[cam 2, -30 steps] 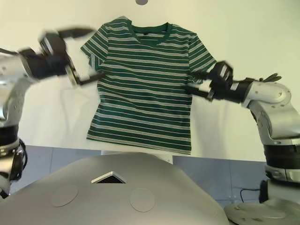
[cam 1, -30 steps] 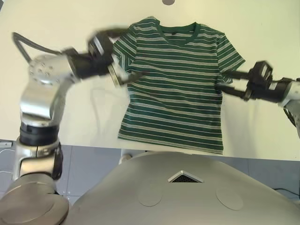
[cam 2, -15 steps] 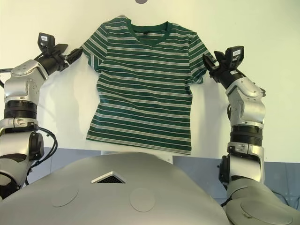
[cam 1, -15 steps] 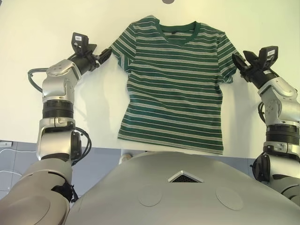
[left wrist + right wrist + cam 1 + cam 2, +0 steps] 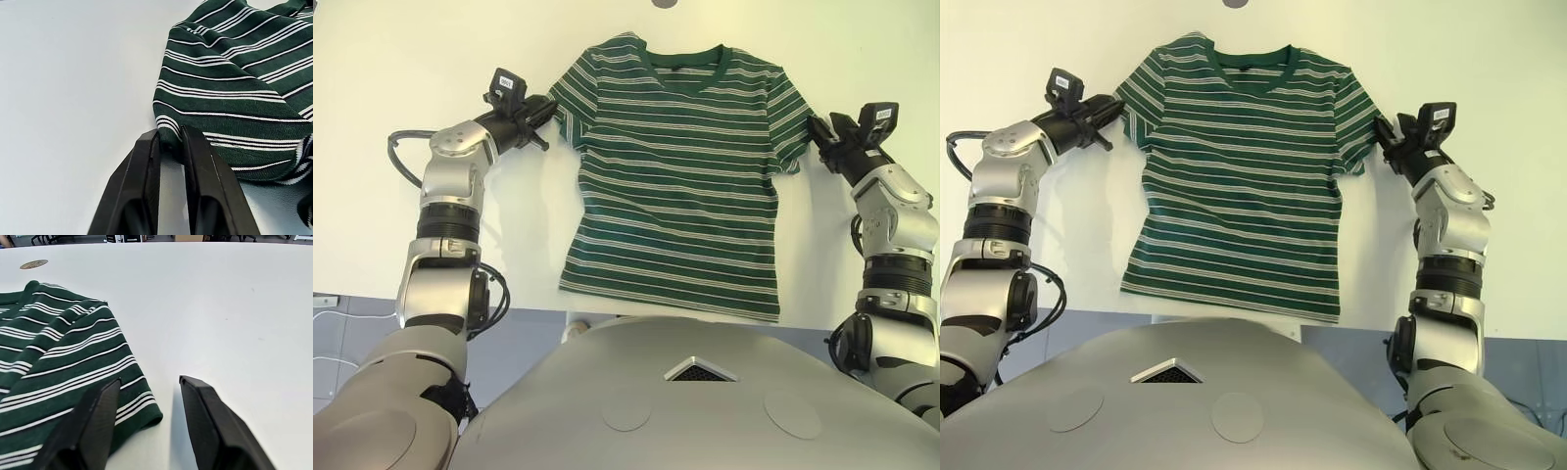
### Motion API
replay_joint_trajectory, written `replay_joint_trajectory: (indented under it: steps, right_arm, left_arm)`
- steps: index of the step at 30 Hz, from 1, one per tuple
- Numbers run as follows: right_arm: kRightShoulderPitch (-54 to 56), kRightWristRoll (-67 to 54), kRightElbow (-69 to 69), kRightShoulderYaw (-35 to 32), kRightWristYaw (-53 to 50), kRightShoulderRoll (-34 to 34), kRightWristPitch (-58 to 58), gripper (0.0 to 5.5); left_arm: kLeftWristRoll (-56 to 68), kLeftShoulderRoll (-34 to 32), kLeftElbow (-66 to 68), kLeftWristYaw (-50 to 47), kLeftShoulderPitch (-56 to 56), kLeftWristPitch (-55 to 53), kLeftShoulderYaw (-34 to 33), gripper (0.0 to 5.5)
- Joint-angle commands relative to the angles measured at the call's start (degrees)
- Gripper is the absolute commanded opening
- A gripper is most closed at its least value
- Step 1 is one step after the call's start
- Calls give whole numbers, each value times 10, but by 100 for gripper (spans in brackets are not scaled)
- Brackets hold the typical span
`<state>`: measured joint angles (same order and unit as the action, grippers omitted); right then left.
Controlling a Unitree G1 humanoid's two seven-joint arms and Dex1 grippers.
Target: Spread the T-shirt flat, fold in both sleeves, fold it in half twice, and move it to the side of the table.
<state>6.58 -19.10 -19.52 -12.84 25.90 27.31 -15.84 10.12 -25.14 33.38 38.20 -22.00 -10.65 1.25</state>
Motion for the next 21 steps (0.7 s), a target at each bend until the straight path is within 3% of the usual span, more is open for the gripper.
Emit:
replay_joint_trajectory:
  steps: [1, 5, 7, 11, 15, 21]
  right_arm:
    - [12, -22, -6, -15, 18, 0, -36, 225]
    - [3, -31, 6, -9, 35, -8, -67, 225]
    - [-2, -24, 9, -3, 31, -10, -68, 197]
    - [-11, -19, 21, -11, 8, -12, -74, 105]
    - [-22, -21, 68, -1, -3, -22, -89, 19]
    - [-23, -23, 155, 12, -28, -24, -152, 0]
  left_arm:
    - [40, 23, -15, 17, -17, -26, -30, 4]
    - [75, 41, -72, 26, -23, -64, -43, 4]
    - [80, 46, -99, 22, -24, -78, -42, 0]
    - [51, 54, -141, 27, -27, -85, 4, 0]
    - [29, 86, -100, 5, -51, -87, 29, 0]
    - [92, 137, -111, 4, -68, -173, 1, 124]
